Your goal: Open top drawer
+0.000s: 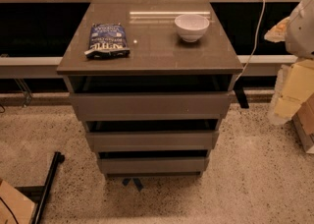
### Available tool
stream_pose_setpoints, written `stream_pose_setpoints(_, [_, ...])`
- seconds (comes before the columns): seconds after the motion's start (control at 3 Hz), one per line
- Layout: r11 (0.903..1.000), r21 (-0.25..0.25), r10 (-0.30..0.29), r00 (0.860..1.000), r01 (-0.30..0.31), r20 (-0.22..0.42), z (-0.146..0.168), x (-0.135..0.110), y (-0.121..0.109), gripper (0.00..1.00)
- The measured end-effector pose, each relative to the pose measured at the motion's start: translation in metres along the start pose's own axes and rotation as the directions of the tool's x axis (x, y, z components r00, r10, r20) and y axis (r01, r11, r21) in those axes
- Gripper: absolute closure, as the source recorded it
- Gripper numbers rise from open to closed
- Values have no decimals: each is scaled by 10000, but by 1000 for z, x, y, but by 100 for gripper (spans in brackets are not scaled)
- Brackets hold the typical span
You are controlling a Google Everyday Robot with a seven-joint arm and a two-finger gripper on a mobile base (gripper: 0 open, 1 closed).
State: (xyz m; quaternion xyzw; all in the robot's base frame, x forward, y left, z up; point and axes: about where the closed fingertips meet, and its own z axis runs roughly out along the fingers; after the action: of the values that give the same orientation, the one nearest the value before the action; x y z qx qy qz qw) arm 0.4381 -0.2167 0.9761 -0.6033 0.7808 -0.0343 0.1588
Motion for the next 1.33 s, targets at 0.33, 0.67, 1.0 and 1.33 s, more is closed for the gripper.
stream_pose_setpoints(0.33, [10000, 35, -2, 10000, 2, 4, 0, 0, 0, 0])
stream_pose_setpoints(0.67, [9996, 286, 22, 10000, -24, 65, 8, -3, -9, 0])
stream_pose_setpoints(1.0, [9966, 823, -17, 9993, -15, 384, 24, -5, -28, 0])
stream_pose_setpoints(1.33, [9950, 995, -25, 9989, -23, 479, 24, -8, -32, 0])
